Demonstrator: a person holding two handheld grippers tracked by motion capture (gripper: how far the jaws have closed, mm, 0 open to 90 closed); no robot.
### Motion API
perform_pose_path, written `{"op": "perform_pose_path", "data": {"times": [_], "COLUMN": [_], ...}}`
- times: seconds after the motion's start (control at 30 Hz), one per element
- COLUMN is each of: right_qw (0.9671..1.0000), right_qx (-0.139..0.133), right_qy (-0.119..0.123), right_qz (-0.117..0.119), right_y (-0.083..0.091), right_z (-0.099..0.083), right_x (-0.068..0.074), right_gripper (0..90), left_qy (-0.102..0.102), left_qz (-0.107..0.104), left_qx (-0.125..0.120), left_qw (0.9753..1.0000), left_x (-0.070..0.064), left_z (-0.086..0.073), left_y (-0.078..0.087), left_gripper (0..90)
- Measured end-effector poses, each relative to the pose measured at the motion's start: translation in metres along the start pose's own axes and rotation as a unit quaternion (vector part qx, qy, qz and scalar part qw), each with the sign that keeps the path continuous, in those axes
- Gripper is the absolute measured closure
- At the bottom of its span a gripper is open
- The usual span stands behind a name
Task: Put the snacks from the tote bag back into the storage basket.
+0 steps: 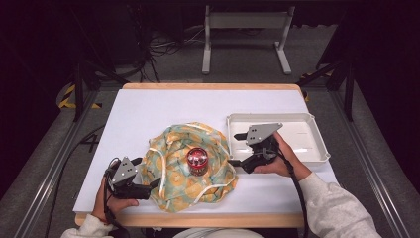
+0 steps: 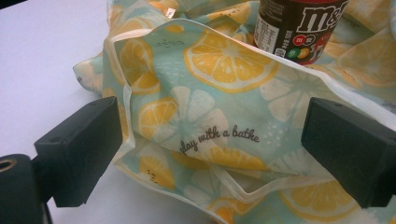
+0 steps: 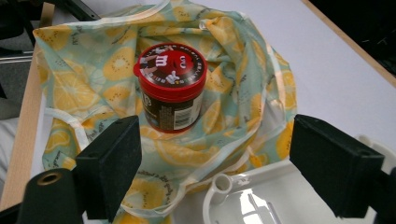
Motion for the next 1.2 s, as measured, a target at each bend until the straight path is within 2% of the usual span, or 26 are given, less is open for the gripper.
{"op": "perform_pose_path", "data": {"times": [0.17, 0.5, 0.77, 0.97, 1.2], "right_qw": [0.9997, 0.9981, 0.9967, 0.9955, 0.9929], "right_qx": [0.022, 0.048, 0.061, 0.07, 0.092], "right_qy": [0.012, 0.026, 0.037, 0.038, 0.036], "right_qz": [0.009, 0.028, 0.04, 0.051, 0.067], "right_y": [-0.011, -0.034, -0.041, -0.05, -0.063], "right_z": [0.001, 0.008, 0.017, 0.022, 0.024], "right_x": [0.005, 0.013, 0.016, 0.02, 0.024], "right_gripper": [16.0, 15.7, 15.6, 15.6, 15.6], "left_qy": [-0.001, 0.0, -0.002, -0.002, -0.002], "left_qz": [0.0, 0.0, 0.0, -0.001, 0.001], "left_qx": [0.003, 0.003, 0.003, 0.003, 0.008], "left_qw": [1.0, 1.0, 1.0, 1.0, 1.0], "left_x": [0.0, 0.0, 0.0, 0.0, 0.0], "left_z": [-0.001, -0.002, -0.003, -0.003, -0.004], "left_y": [0.0, 0.002, 0.002, 0.002, 0.002], "left_gripper": [5.9, 6.0, 5.9, 6.0, 6.0]}}
Point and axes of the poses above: each handheld gripper's, and its own axes: y roughly backward along the jaws, z roughly out of its top, x roughly to its left, the point moved 10 cm from there along -y, roughly forward along the jaws, and after that the axes turned 3 degrees about -y, right-handed, at the moved point
